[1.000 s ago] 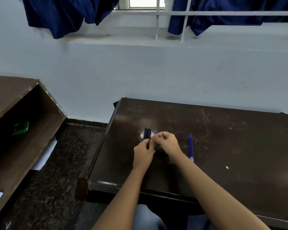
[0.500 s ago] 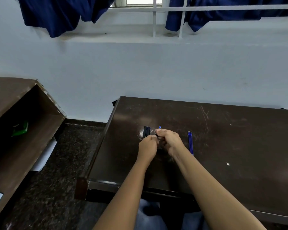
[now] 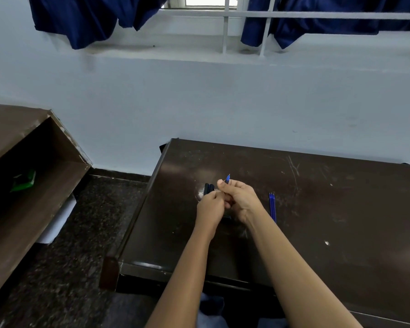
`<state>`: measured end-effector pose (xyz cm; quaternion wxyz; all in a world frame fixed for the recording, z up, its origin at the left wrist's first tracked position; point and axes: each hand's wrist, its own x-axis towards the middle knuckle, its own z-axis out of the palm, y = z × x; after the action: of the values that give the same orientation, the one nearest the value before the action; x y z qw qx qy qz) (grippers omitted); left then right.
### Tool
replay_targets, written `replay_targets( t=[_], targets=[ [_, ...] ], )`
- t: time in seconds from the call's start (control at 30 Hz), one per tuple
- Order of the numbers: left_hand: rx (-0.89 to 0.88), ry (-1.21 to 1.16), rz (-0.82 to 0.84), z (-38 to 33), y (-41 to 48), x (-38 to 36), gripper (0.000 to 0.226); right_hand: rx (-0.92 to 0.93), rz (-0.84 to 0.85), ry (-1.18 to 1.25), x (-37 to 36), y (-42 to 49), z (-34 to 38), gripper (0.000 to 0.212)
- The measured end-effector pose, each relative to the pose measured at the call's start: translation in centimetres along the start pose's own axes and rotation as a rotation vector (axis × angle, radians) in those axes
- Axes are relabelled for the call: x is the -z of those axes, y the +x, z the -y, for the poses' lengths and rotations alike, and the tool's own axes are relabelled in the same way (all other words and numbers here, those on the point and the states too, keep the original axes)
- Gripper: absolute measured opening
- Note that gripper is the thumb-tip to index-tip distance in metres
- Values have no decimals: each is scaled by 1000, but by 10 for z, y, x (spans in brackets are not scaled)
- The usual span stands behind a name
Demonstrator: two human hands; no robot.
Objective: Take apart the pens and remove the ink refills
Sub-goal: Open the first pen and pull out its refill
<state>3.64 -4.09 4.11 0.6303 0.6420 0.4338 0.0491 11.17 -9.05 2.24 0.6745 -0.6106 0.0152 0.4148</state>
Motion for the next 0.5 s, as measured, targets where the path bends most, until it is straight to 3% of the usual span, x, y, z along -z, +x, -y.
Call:
replay_targets(
  t=[0.13,0.5],
  targets=[
    [76,-64,-38,5,3,-6,31,-53,-26,100,-2,-2,7,12],
    [-63,15,-66,-8,-2,-5,31,25,-40,45,4,-10,14,13]
  ],
)
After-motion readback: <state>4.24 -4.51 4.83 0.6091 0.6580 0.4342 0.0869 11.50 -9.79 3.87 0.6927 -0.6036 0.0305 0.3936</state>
